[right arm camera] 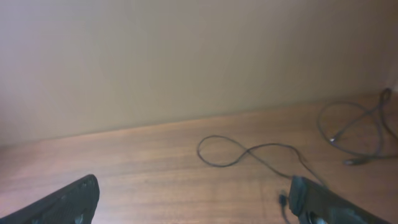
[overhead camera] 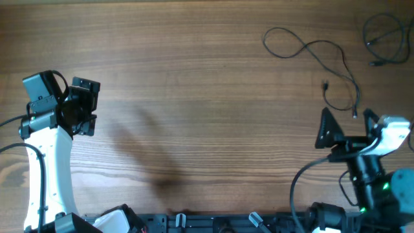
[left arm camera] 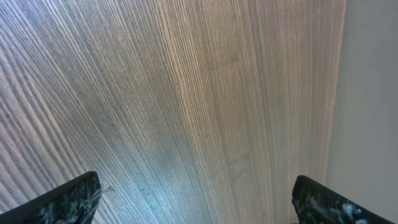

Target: Untangle cables

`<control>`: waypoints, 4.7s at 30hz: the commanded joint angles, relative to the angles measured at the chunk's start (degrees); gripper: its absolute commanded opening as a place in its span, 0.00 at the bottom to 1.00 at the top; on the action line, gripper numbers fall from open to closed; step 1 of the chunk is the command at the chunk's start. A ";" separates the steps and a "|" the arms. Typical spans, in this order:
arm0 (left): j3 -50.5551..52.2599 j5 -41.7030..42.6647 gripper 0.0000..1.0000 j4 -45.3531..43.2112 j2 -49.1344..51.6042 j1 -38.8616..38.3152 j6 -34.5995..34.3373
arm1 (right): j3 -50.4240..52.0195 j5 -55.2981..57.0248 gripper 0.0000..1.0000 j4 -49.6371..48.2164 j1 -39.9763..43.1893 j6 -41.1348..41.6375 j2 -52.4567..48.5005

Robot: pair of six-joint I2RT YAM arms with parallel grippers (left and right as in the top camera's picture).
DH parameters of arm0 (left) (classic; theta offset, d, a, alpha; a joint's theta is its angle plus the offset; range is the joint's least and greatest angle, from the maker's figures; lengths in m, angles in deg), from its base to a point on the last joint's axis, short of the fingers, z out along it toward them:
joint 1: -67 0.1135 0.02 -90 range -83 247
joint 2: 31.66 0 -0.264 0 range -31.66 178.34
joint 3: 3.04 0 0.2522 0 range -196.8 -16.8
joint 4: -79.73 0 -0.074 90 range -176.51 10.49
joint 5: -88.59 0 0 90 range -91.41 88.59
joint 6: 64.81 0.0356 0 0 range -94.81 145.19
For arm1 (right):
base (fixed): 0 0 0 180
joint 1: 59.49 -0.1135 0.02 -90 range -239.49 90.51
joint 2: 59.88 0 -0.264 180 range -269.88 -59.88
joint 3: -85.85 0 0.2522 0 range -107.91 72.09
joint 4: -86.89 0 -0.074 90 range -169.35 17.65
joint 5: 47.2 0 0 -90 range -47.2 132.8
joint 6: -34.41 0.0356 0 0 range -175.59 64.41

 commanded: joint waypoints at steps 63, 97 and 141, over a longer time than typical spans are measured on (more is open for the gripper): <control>-0.98 -0.55 1.00 -0.13 0.11 -0.33 0.44 | 38.62 12.44 1.00 -27.85 -6.75 -9.42 17.40; 25.33 -12.98 1.00 -1.92 -53.96 -21.33 0.48 | 38.62 12.44 1.00 -27.85 -6.75 -9.42 17.40; 39.21 -16.20 1.00 -12.83 -76.52 -23.78 8.79 | 38.62 12.44 1.00 -27.85 -6.75 -9.44 17.40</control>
